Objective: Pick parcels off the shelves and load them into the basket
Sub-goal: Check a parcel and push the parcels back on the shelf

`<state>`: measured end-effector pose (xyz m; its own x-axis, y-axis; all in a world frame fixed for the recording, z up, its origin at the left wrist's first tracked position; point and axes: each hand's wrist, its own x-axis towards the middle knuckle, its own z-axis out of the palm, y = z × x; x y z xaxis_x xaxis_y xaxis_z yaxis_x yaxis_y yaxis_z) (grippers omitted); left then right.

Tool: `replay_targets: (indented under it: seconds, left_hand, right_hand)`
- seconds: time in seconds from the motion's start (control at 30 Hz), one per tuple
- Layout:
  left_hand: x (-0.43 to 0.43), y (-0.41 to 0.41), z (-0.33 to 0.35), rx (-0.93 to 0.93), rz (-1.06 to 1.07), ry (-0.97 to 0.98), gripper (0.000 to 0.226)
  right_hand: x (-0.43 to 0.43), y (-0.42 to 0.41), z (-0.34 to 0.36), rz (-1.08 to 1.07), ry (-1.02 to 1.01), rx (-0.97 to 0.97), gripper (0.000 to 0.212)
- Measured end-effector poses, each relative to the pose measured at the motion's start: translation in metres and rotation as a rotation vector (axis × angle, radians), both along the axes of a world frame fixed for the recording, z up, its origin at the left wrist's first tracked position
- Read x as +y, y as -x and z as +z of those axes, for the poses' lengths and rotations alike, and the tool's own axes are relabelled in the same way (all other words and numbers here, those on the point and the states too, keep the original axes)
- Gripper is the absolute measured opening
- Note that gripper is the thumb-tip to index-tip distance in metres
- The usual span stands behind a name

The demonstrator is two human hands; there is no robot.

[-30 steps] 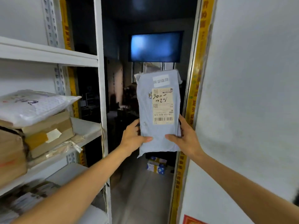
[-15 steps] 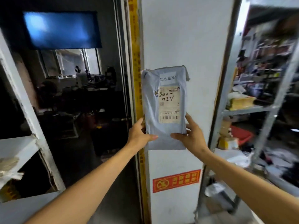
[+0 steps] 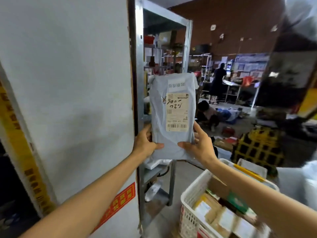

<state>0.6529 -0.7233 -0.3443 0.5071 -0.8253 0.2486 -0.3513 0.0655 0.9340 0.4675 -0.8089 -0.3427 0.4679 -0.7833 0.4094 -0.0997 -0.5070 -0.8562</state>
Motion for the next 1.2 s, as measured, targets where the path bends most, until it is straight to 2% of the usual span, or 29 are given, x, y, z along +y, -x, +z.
replay_targets:
  seconds: [0.23, 0.53, 0.63, 0.7, 0.93, 1.0, 1.13, 1.2]
  left_hand:
    - [-0.092, 0.04, -0.014, 0.019, -0.186, -0.037, 0.089]
    - [-0.207, 0.068, -0.037, 0.032, -0.445, -0.1, 0.087]
    - [-0.244, 0.077, -0.051, 0.019, -0.548, -0.148, 0.095]
    - [-0.264, 0.085, -0.068, 0.013, -0.626, -0.195, 0.101]
    - [-0.32, 0.118, -0.145, 0.086, -0.78, -0.344, 0.099]
    - [-0.337, 0.12, -0.173, 0.108, -0.78, -0.397, 0.099]
    - [-0.361, 0.12, -0.237, 0.168, -0.734, -0.563, 0.079]
    - [-0.367, 0.119, -0.281, 0.178, -0.727, -0.655, 0.091]
  right_hand:
    - [-0.059, 0.056, -0.014, -0.173, -0.029, 0.046, 0.086]
    - [-0.117, 0.087, -0.037, -0.412, -0.065, 0.025, 0.087]
    - [-0.134, 0.093, -0.049, -0.513, -0.079, 0.041, 0.086]
    - [-0.141, 0.099, -0.064, -0.583, -0.097, 0.065, 0.087]
    - [-0.177, 0.128, -0.141, -0.712, -0.265, 0.127, 0.089]
    - [-0.194, 0.128, -0.168, -0.717, -0.321, 0.153, 0.088]
    - [-0.222, 0.128, -0.233, -0.707, -0.469, 0.173, 0.088]
    - [-0.226, 0.129, -0.269, -0.685, -0.561, 0.168, 0.085]
